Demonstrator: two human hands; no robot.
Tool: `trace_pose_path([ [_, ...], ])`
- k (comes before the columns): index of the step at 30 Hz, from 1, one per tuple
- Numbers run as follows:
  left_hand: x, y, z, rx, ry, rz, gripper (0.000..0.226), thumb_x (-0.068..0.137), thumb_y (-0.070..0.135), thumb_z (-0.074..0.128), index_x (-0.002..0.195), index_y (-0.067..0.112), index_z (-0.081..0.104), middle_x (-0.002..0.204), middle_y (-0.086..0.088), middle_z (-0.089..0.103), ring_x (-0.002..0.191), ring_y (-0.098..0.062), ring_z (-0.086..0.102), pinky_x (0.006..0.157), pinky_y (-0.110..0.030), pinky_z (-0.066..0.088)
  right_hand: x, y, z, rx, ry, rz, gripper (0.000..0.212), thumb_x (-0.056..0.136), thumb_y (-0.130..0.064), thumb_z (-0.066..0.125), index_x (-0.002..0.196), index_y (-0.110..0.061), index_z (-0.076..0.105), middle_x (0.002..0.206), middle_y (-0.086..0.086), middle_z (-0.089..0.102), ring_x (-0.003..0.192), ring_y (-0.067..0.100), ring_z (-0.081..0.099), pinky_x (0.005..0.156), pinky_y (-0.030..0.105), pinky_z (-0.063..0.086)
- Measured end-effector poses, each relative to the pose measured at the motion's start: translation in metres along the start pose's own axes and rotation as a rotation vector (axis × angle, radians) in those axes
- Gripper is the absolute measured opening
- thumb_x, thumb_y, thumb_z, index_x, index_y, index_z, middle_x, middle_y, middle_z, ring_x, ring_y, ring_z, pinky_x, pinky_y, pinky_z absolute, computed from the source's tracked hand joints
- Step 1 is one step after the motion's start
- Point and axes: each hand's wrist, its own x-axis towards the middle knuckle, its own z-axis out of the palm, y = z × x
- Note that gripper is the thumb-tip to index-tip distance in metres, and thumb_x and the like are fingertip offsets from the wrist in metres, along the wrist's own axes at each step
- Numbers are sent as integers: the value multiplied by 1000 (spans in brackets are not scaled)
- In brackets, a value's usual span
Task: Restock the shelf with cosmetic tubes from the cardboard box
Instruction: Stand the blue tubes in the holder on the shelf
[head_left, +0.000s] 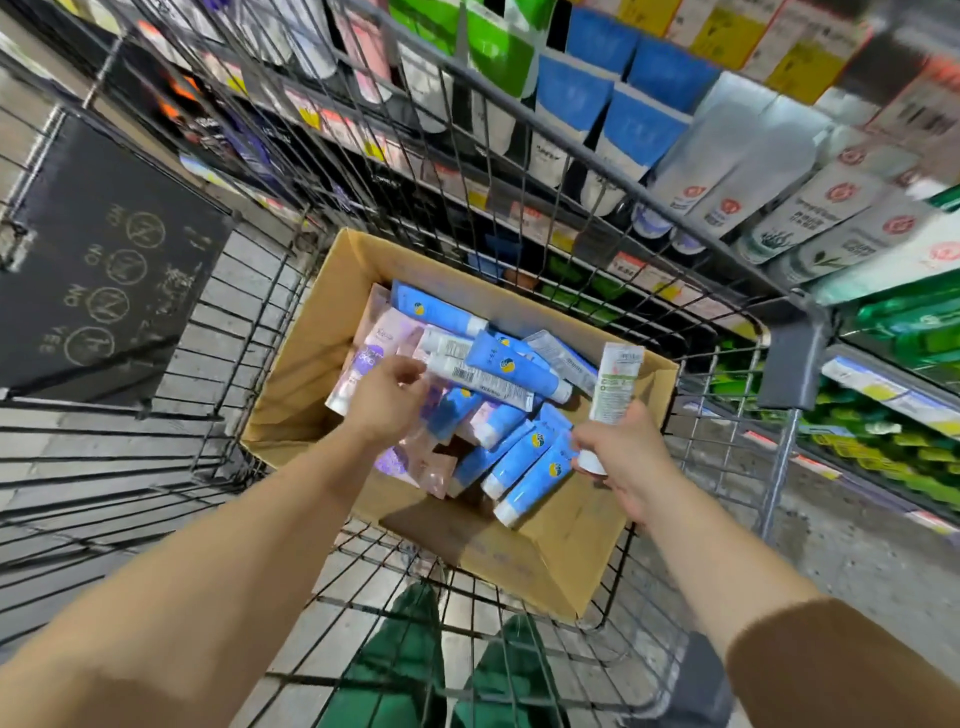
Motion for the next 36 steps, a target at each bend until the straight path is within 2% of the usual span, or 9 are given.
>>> trace_pose_path([
  [5, -10, -4, 12, 67, -268, 35, 52, 91, 9, 57, 140, 13, 39, 122, -5, 60, 108, -21, 58, 93, -34, 47, 1, -1, 6, 56, -14, -42, 38, 83, -8, 71, 110, -16, 46, 94, 8, 62, 74, 19, 61, 56, 33, 53],
  [8, -22, -4, 34, 345, -372, 200, 59, 84, 31, 61, 136, 13, 40, 124, -6, 54, 119, -28, 52, 96, -37, 42, 6, 0, 7, 78, 0, -29, 38, 85, -6, 66, 116, -13, 46, 97, 9, 61, 80, 20, 63, 55, 30, 53],
  [11, -32, -13, 60, 596, -477, 196, 87, 82, 39, 60, 153, 21, 14, 154, -19, 16, 143, -37, 20, 114, -44, 23, 7, 1, 5, -3, 28, -12, 43, 80, -18, 66, 117, -19, 44, 100, 8, 62, 86, 25, 64, 51, 25, 42],
  [13, -38, -20, 63, 583, -470, 201, 91, 82, 39, 60, 155, 27, 5, 158, -21, 1, 143, -40, 17, 115, -41, 22, 4, 1, 5, -84, 19, -11, 49, 73, -33, 67, 116, -19, 45, 99, 7, 61, 79, 23, 58, 54, 26, 36],
  [17, -45, -22, 43, 282, -508, 285, 69, 81, 24, 58, 146, 12, 36, 151, -15, 23, 136, -33, 35, 102, -27, 31, 2, 6, 5, -236, -44, -57, 70, 54, -58, 66, 110, -18, 52, 96, 11, 64, 68, 21, 56, 51, 26, 36],
  [21, -39, -25, 22, 125, -587, 83, 66, 91, 0, 56, 149, 15, 29, 155, 5, 16, 142, -18, 29, 104, -25, 38, 0, 11, 2, -289, -133, -115, 52, 75, -29, 77, 118, -28, 48, 108, -1, 64, 89, 20, 64, 55, 27, 41],
  [27, -42, -21, 8, 4, -591, -26, 53, 90, -7, 54, 139, 10, 46, 135, -8, 53, 97, -6, 63, 75, -13, 52, -6, 16, 2, -212, -141, -62, 33, 83, -11, 72, 111, -17, 57, 106, 3, 68, 90, 18, 64, 59, 27, 43],
  [31, -36, -16, -10, -86, -353, -78, 32, 92, -6, 50, 119, 9, 62, 107, -4, 65, 84, -10, 60, 58, -9, 51, -8, 16, 1, -135, -143, -70, 25, 86, -5, 68, 101, -22, 57, 103, 1, 68, 81, 12, 62, 57, 23, 42],
  [36, -16, -30, -43, 118, -121, -47, 21, 88, -1, 60, 103, 13, 67, 102, -4, 70, 98, -19, 65, 82, -21, 48, -8, 17, 2, -121, -140, -74, 27, 85, -6, 69, 106, -18, 58, 104, 2, 68, 84, 14, 63, 57, 24, 43],
])
